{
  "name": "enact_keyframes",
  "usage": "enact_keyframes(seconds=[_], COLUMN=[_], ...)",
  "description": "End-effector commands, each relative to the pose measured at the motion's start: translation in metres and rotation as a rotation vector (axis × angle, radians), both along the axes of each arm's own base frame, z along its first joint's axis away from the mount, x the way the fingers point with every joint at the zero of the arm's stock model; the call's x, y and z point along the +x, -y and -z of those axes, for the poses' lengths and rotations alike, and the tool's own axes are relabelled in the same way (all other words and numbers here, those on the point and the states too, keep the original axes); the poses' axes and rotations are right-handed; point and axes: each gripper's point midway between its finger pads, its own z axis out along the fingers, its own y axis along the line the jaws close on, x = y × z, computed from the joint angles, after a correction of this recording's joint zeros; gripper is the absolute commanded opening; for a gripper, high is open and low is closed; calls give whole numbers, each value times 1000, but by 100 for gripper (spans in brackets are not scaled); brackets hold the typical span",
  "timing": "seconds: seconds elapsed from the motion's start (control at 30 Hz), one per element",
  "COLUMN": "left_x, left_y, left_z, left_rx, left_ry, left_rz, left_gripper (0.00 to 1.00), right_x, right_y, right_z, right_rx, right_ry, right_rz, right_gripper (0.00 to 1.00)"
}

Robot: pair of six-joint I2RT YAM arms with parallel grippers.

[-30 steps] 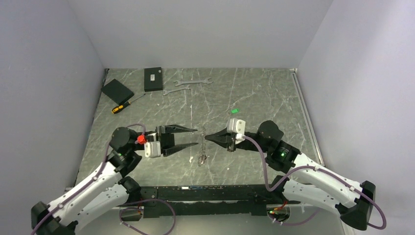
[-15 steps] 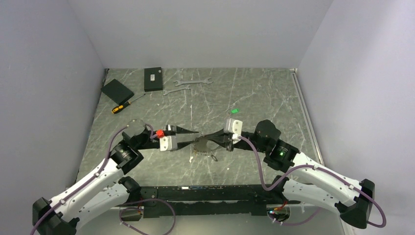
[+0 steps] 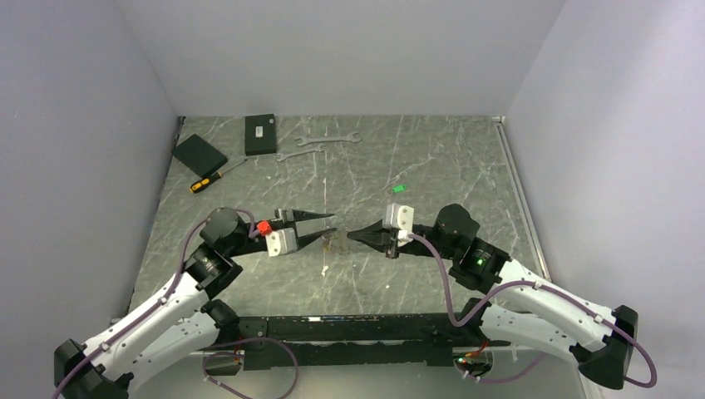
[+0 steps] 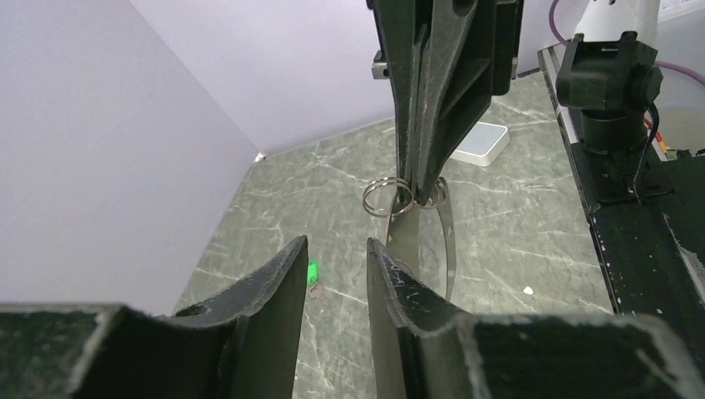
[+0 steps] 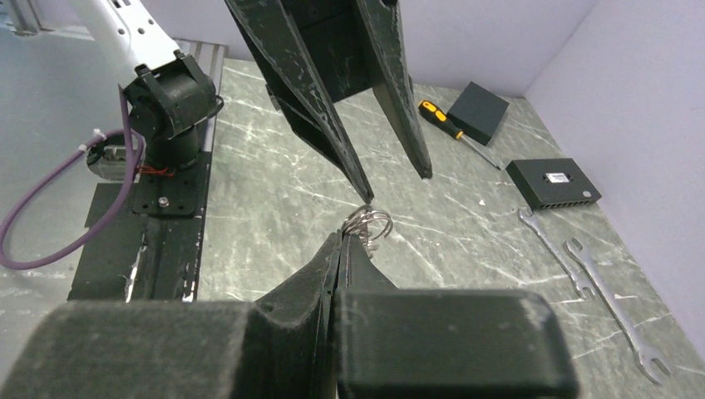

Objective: Put the keys on the keyring

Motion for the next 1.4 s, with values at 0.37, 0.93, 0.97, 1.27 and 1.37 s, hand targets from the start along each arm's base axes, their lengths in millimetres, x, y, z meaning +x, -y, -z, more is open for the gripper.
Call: enact_keyframes(seconds=[0.37, 0.93, 0.97, 1.27, 1.37], left_x=[-9, -24, -24, -30, -29], left_y=[4, 13, 12, 15, 15], left_z=[-21, -12, -10, -8, -7], left_rx=[11, 20, 24, 12, 13], left_ry=[23, -33, -35, -61, -58], left_rz=[60, 174, 173, 218, 219], left_gripper=[32, 32, 32, 31, 19], right_x=[-10, -8, -7, -8, -9], right_y=[-6, -8, -7, -8, -8], right_z=[-30, -32, -32, -34, -35], right_rx=[79, 80, 79, 82, 83], right_ry=[67, 76, 77, 81, 82], right_rz=[-67, -65, -63, -67, -72], right_gripper=[0, 0, 0, 0, 0])
